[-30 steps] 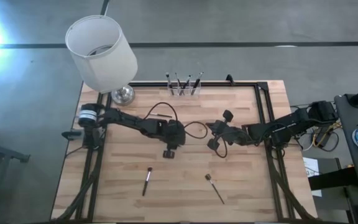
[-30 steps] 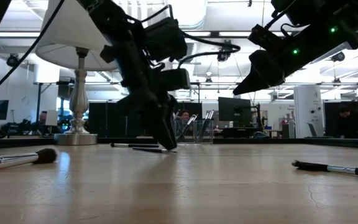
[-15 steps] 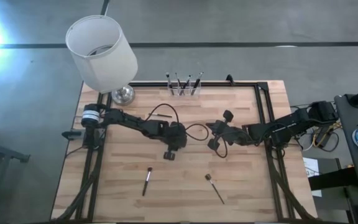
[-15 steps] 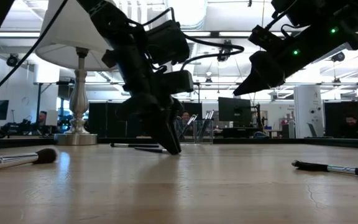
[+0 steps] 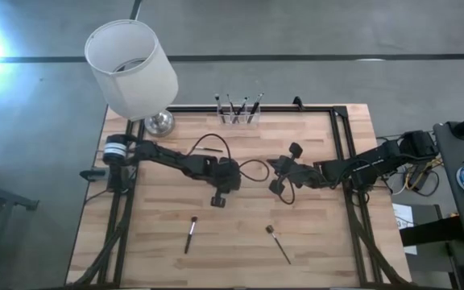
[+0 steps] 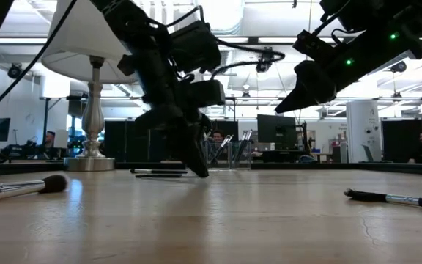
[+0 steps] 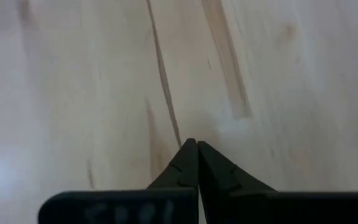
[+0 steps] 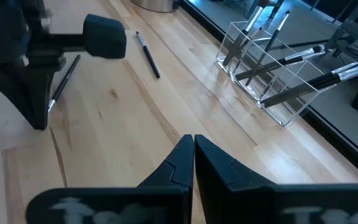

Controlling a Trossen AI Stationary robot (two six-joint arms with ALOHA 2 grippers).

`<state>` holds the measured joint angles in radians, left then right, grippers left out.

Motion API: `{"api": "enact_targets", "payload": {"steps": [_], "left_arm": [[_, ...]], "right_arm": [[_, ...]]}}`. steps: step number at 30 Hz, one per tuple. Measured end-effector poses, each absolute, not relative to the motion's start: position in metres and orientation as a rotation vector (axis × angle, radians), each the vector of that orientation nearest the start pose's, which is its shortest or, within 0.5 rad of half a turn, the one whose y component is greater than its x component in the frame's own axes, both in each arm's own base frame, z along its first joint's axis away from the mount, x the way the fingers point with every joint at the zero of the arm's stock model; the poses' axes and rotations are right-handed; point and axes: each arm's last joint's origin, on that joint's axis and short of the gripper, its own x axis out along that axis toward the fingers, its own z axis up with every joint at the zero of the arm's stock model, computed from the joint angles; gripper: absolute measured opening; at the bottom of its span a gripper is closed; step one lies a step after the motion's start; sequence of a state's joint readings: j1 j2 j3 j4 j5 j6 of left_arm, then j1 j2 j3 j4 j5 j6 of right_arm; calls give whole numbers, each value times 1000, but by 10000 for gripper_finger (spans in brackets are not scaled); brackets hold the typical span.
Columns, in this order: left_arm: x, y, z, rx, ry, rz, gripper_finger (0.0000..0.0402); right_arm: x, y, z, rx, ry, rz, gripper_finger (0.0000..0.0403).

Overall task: Put items in baskets/containers
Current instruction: Put the eyeshadow brush into the transparent organizer

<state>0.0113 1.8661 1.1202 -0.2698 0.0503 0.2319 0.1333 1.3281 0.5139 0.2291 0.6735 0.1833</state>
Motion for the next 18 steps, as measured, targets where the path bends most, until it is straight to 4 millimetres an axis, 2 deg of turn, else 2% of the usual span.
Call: {"api": "enact_targets", "payload": {"steps": [10,15,18], "left_arm": [[359,1,186,89,818,-92,0],[338,1,201,19,641,-36,0],[319,0,209,-24,476,-19,0]], "right_arm": [[239,14,166,-54,512,-576,8],[238,14,164,-41,487,-575,8],[237,14,163,-33,430,-567,8]]}}
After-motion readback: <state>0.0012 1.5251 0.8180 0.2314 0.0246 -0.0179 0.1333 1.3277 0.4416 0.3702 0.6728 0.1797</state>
